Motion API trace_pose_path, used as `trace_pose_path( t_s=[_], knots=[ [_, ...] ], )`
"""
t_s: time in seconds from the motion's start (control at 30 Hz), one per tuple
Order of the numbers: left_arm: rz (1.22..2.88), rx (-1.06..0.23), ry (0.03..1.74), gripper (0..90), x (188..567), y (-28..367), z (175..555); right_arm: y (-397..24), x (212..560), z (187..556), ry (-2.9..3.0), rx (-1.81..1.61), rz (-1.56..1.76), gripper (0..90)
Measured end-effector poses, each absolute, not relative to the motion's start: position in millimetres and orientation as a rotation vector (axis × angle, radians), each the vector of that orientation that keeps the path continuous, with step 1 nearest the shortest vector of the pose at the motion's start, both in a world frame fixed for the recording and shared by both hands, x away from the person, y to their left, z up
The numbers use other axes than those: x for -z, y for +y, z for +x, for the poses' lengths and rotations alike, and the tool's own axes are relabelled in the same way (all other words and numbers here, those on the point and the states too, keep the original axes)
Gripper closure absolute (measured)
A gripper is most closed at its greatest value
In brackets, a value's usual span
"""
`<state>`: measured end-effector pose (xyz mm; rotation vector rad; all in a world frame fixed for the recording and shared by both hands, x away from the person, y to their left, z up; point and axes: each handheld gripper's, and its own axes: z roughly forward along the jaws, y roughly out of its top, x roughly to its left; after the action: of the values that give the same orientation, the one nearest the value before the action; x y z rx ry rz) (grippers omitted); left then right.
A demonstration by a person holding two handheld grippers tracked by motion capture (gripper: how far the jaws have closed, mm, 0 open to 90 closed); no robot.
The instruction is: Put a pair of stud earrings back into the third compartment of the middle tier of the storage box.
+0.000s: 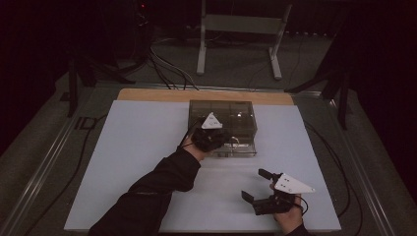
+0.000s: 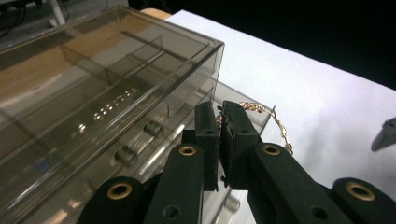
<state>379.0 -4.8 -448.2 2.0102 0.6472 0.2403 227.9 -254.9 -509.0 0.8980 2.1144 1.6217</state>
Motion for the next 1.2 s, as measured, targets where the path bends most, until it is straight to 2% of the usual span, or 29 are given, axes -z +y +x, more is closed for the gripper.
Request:
trace_pose_path(
  t_s=[0.53,0.8,1.07,1.2],
  knots=[
    [2.032,-0.290,0.682,86.1,461.1,-45.5,392.9,-255.9,508.8,227.7,2.128,-1.637,0.897,0.0],
    [1.992,-0.228,0.658,46.6,457.6,-38.4,388.4,-257.0,509.0,227.0,2.128,-1.640,0.896,0.0],
    [1.996,-0.210,0.636,18.7,448.9,-27.0,376.6,-255.3,509.0,227.2,2.134,-1.631,0.890,0.0],
    [1.963,-0.191,0.649,16.2,446.3,-18.1,371.3,-254.9,509.1,226.6,2.135,-1.628,0.892,0.0]
  ],
)
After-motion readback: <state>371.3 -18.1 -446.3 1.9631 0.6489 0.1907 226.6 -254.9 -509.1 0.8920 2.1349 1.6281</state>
